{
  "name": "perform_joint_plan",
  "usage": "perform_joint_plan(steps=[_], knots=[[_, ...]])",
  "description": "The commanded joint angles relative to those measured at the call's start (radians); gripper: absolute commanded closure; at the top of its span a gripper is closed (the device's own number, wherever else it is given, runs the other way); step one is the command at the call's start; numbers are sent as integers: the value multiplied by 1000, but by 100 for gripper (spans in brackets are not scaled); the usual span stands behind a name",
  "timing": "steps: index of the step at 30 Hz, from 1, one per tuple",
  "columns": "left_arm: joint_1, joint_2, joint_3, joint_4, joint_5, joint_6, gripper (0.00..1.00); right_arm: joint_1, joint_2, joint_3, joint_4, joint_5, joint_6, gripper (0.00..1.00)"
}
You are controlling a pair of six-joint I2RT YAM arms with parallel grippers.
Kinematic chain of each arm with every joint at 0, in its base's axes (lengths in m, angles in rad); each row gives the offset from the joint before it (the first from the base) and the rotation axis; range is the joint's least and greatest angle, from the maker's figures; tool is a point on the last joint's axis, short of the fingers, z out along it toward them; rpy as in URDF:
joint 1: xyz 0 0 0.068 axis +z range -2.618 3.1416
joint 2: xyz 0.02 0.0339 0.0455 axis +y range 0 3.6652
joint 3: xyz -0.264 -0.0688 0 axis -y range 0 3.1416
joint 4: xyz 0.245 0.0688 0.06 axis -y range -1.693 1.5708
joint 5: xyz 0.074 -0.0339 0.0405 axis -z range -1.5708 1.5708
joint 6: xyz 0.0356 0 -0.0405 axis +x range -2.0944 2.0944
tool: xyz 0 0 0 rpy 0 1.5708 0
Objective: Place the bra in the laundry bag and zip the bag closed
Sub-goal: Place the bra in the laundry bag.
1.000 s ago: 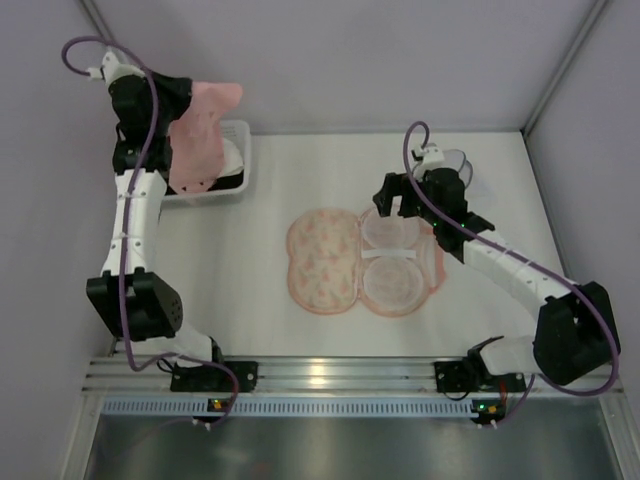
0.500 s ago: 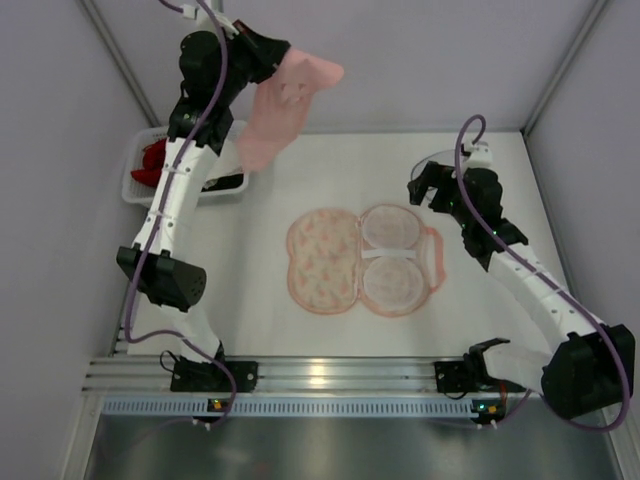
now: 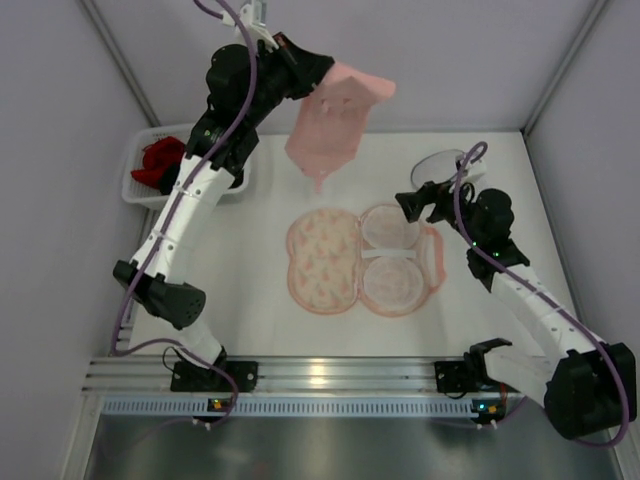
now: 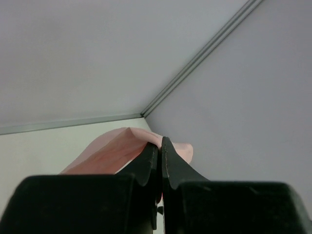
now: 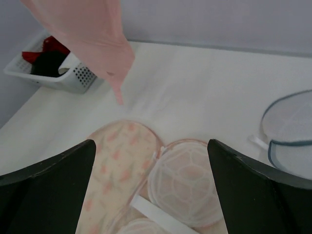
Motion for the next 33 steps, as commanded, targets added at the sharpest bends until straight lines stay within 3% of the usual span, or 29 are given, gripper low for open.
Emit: perform_joint_plan(steps=[1,6,13,17,23,27,33], knots=[[-14,-133,-91,49,-54,-66,100,-5,16,23,279,-176,-57,1],[-42,-207,-222,94,-57,-131,100,-5,142,77,450,-220,-22,1],[-66,-308,-355,100,-128,-189,100,24,307,204,760,-489,114,0],[-72,-357,-418,113,-172,-215,100,111,364,284,751,-465,79,1],[-80,-409,-481,117,-177,-245,100,200,400,385,592,-348,-88,1],[-82,-434,-507,121,-154,-278,100,254,415,460,426,-273,-325,1],[-88,-472,-538,121,-145,-306,100,285,485,537,395,-254,-370,1]])
